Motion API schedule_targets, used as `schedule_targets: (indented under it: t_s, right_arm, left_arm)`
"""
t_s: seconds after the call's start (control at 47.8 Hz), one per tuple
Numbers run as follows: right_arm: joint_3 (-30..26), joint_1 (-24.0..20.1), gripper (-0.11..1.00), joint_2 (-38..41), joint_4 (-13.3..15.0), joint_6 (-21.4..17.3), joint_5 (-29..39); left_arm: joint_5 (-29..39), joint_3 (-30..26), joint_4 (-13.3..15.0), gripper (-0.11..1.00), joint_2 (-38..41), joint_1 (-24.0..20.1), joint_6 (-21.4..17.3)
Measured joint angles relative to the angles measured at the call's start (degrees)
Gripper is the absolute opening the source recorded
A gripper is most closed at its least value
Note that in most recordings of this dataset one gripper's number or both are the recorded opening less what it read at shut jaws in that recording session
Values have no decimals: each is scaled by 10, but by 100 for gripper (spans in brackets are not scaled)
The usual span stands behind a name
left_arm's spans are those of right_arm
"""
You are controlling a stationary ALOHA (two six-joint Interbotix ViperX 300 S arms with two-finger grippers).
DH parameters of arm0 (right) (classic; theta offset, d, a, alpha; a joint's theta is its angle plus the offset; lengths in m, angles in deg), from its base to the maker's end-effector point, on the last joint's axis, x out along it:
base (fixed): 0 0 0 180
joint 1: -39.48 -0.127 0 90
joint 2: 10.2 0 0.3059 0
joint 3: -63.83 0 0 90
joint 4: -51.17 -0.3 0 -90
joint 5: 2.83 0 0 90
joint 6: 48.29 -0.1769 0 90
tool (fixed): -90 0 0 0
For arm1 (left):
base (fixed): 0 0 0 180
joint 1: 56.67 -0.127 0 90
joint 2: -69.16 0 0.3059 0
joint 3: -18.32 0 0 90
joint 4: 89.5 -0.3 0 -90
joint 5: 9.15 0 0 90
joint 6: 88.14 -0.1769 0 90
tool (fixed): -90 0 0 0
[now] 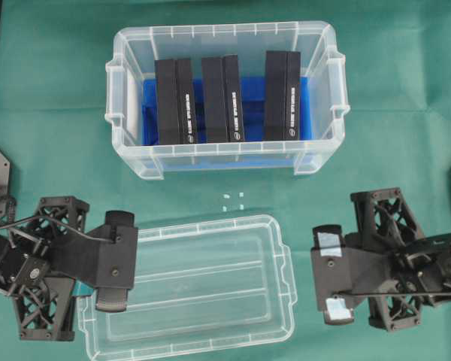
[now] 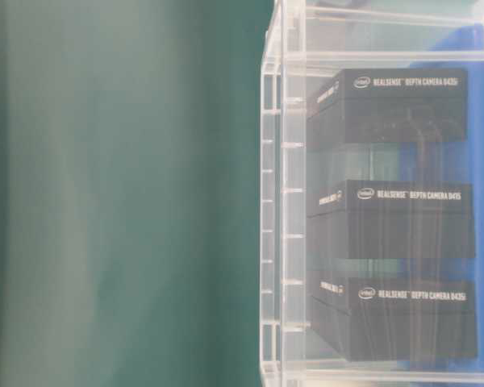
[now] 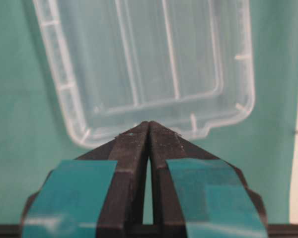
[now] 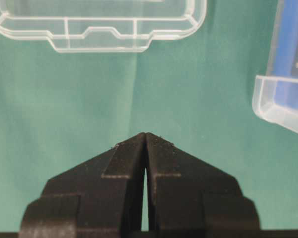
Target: Clamp the lid of the box with both arms, then lift and open it.
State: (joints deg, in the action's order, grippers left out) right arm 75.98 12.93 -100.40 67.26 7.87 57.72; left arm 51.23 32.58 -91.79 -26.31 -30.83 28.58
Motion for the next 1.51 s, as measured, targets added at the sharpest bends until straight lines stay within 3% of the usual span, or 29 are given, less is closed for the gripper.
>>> schedule_targets:
  t_s: [0.209, 0.565, 0.879, 1.005, 1.172, 1.507]
  right_arm:
    - [-16, 0, 0, -7, 0, 0, 26]
    - [-18, -2, 0, -8, 1, 1, 27]
    - [-18, -2, 0, -43, 32, 1, -9]
    - [-3, -2, 0, -73, 54, 1, -40]
    - [26, -2, 0, -121, 99, 1, -95]
    - [62, 18, 0, -200, 178, 1, -206]
  left_arm:
    - [44, -26, 0, 2, 0, 0, -1]
    - [47, -26, -1, 2, -2, 0, 0]
    - [3, -24, -2, 2, -12, 0, -10]
    - [-30, -11, -4, 2, -32, 0, -36]
    - [-102, 18, -17, 2, -68, -2, -100]
    - [-231, 66, -19, 2, -146, -70, -211]
